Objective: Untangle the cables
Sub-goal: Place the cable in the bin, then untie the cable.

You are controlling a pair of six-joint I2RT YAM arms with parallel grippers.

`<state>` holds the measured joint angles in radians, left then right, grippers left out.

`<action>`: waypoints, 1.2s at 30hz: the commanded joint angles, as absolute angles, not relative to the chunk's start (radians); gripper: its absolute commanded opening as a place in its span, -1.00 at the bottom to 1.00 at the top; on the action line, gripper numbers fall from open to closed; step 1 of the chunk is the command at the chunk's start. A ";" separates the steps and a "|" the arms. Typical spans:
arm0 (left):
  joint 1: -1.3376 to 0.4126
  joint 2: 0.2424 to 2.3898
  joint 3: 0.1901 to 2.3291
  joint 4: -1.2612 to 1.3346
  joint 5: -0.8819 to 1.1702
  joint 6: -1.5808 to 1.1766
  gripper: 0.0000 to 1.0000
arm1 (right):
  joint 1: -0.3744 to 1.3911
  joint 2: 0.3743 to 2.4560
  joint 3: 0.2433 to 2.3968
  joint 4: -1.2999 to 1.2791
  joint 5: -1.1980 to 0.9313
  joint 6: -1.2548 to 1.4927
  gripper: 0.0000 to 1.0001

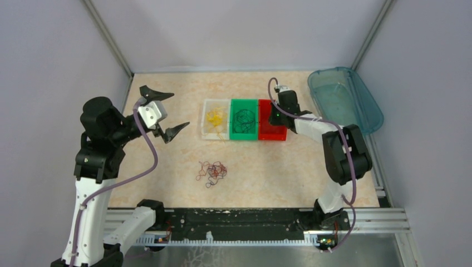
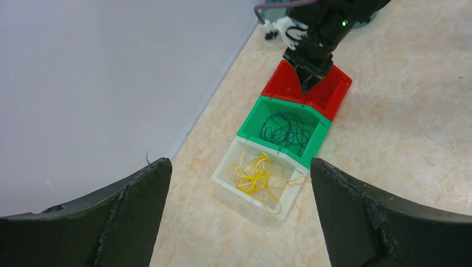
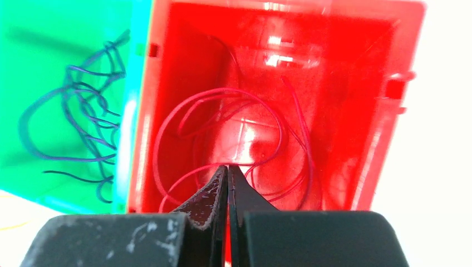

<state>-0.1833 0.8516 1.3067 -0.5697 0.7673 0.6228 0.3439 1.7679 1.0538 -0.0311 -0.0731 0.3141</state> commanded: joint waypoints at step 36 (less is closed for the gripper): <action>-0.286 1.371 0.813 -0.784 0.706 1.611 0.68 | 0.504 1.052 0.643 0.280 -0.199 0.407 0.46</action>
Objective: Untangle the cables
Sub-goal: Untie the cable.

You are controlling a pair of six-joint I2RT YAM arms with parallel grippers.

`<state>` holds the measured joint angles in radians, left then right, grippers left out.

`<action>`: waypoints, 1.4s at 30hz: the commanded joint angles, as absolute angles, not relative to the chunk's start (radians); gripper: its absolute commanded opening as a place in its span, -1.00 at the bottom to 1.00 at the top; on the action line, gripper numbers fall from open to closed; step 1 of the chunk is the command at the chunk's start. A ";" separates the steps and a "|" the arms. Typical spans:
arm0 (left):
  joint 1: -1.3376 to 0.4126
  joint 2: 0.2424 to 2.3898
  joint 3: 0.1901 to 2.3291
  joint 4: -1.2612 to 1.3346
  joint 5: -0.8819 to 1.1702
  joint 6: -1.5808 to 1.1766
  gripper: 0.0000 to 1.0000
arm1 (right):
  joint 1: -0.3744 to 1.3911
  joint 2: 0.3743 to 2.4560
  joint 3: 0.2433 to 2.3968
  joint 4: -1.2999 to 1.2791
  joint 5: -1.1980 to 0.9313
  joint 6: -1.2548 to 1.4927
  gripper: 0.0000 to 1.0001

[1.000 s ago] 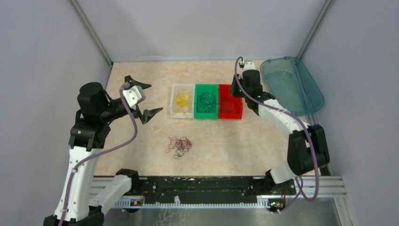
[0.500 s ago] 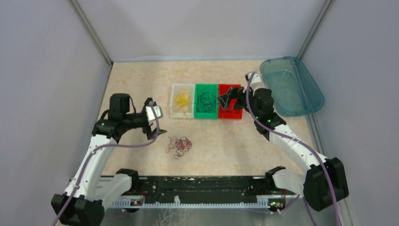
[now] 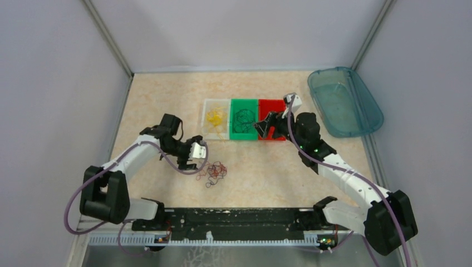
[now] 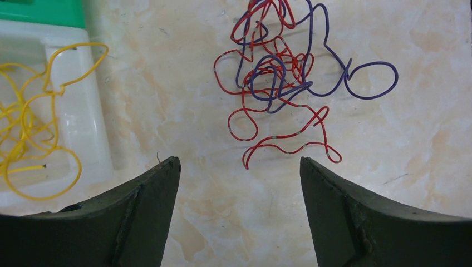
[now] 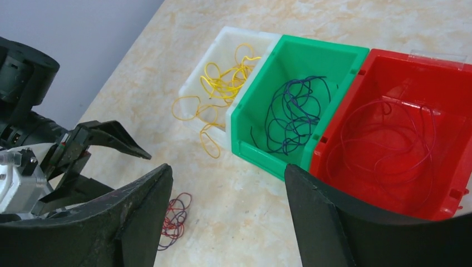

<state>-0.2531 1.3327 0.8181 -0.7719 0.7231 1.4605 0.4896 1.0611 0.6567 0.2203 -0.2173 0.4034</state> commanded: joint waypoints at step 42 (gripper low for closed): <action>-0.383 0.972 1.131 -0.994 0.705 1.377 -1.00 | 0.854 1.372 0.780 0.670 -0.545 0.130 0.59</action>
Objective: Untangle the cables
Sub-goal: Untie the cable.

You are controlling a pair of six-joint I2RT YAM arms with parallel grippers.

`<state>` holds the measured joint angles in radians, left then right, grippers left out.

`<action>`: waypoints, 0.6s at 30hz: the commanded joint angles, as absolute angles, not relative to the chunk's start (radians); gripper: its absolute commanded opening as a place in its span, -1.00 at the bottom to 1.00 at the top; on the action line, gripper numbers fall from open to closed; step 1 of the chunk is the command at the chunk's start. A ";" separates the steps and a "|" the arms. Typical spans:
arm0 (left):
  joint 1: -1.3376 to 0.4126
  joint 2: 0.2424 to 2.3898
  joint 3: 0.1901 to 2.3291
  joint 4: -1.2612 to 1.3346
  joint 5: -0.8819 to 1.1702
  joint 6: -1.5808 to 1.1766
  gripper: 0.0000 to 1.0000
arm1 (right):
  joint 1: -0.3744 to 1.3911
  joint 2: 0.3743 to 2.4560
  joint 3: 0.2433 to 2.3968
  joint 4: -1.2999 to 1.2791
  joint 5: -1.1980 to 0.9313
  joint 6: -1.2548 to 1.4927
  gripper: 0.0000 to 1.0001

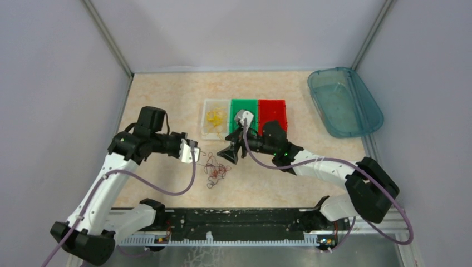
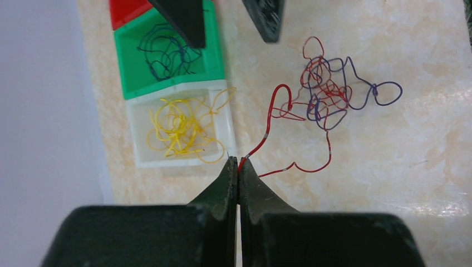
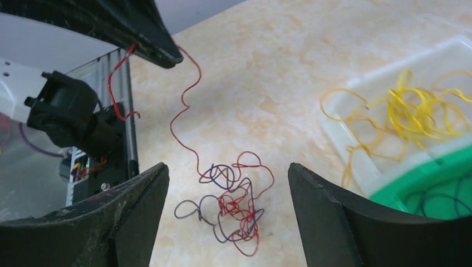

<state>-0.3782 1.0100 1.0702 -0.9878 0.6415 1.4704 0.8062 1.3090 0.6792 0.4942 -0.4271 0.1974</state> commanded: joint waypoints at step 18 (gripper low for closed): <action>-0.382 0.902 1.311 -0.723 0.825 0.986 -1.00 | 1.006 1.730 0.956 0.959 -0.460 0.181 -0.01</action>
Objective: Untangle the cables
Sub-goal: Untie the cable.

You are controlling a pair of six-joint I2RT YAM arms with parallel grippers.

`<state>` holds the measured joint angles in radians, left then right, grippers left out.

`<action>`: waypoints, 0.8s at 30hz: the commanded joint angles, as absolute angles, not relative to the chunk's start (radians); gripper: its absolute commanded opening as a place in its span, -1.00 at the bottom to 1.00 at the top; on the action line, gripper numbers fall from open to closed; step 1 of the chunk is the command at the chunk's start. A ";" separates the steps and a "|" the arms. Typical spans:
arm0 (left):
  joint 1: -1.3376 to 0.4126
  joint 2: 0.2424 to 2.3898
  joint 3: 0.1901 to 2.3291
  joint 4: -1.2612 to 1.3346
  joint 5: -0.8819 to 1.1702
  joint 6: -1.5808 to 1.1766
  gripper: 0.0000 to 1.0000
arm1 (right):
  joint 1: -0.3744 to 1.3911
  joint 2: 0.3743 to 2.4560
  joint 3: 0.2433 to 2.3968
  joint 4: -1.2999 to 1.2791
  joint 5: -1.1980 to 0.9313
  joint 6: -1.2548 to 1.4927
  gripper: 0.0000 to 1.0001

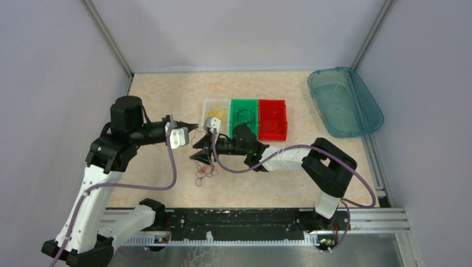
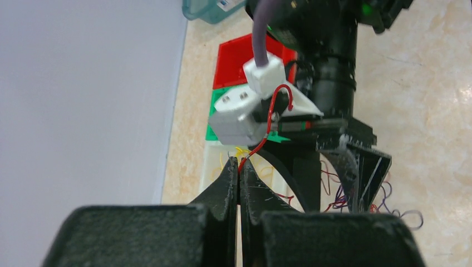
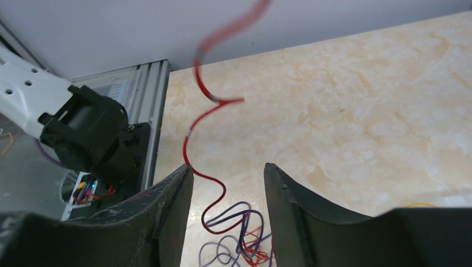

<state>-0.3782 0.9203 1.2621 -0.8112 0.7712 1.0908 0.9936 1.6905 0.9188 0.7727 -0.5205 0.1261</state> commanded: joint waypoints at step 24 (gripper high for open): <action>-0.383 0.863 1.457 -0.265 0.725 0.813 -1.00 | 1.006 1.784 0.736 1.212 -0.373 0.364 -0.61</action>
<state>-0.3782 0.8703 1.4128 -0.3901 0.7589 0.8253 0.9947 1.7622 0.7586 1.1252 -0.3775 0.3431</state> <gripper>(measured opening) 0.009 0.196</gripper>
